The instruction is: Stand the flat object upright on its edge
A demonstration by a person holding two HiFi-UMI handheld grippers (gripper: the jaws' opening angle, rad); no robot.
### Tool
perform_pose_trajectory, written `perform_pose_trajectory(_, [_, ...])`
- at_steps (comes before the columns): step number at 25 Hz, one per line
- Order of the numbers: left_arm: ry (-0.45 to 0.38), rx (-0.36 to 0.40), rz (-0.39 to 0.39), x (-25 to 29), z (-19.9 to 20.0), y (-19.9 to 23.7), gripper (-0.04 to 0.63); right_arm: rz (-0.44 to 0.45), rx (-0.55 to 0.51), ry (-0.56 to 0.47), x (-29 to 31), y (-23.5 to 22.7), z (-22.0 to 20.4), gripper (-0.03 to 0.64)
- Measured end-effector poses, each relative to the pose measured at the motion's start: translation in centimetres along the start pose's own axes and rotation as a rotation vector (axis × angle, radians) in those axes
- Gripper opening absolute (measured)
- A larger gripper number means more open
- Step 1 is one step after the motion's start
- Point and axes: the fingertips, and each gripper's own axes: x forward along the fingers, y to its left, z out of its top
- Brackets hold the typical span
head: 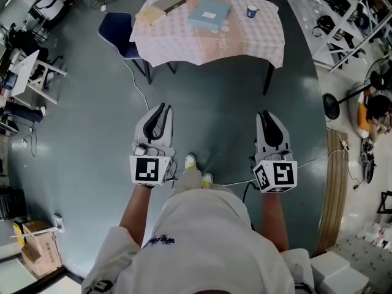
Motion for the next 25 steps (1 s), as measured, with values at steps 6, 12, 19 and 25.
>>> perform_pose_trajectory(6, [0.026, 0.004, 0.014, -0.4, -1.0, 0.1, 0.137, 0.019, 0.002, 0.011, 0.2, 0.1, -0.5, 0.158])
perform_pose_trajectory(12, [0.023, 0.002, 0.014, -0.1, -0.7, 0.4, 0.237, 0.024, 0.005, 0.019, 0.7, -0.3, -0.5, 0.234])
perform_pose_trajectory(19, [0.044, -0.027, -0.031, 0.7, -1.1, 0.2, 0.355, 0.033, -0.002, 0.038, 1.5, -0.3, -0.5, 0.343])
perform_pose_trajectory(25, [0.028, -0.039, -0.080, 1.2, -1.4, -0.4, 0.467, 0.045, -0.025, 0.065, 2.3, -0.2, -1.2, 0.433])
